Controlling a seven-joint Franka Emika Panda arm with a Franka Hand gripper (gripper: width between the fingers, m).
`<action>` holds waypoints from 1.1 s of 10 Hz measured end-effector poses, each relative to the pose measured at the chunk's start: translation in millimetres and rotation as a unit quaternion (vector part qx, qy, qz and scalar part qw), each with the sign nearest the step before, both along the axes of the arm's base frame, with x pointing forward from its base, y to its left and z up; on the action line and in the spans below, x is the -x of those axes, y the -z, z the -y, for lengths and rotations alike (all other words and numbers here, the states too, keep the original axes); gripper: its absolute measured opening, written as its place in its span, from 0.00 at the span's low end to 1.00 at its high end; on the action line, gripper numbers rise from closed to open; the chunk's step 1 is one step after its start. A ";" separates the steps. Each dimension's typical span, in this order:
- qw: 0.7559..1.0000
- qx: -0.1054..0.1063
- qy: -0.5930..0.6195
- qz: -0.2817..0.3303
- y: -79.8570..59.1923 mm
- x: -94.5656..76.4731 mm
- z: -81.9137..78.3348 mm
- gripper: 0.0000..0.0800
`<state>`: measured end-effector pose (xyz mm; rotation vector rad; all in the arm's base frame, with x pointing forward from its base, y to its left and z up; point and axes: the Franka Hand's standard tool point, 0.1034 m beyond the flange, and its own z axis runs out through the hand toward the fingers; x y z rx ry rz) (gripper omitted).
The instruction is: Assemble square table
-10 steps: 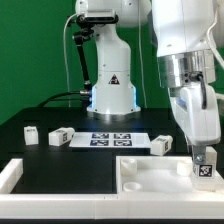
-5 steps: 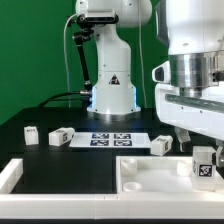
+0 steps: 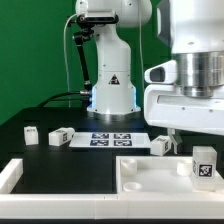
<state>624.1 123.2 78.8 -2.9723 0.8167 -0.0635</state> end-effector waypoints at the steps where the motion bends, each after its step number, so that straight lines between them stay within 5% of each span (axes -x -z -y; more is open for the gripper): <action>1: 1.000 0.000 -0.023 0.005 -1.7 0.7 -2.8 0.81; 5: 0.997 0.004 -0.078 0.017 -3.4 -1.6 3.3 0.81; 7: 0.998 0.003 -0.055 0.015 -2.8 -1.4 3.4 0.49; 8: 1.000 -0.001 -0.007 0.013 -2.7 -1.4 3.1 0.49; 9: 1.000 -0.003 0.020 0.012 -2.6 -1.3 3.2 0.36; 11: 0.996 -0.007 0.085 0.009 -2.3 -1.3 3.4 0.36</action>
Offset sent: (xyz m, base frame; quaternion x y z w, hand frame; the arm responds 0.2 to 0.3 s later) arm 0.0000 0.0000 0.0000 0.0000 0.0000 -0.1296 0.9916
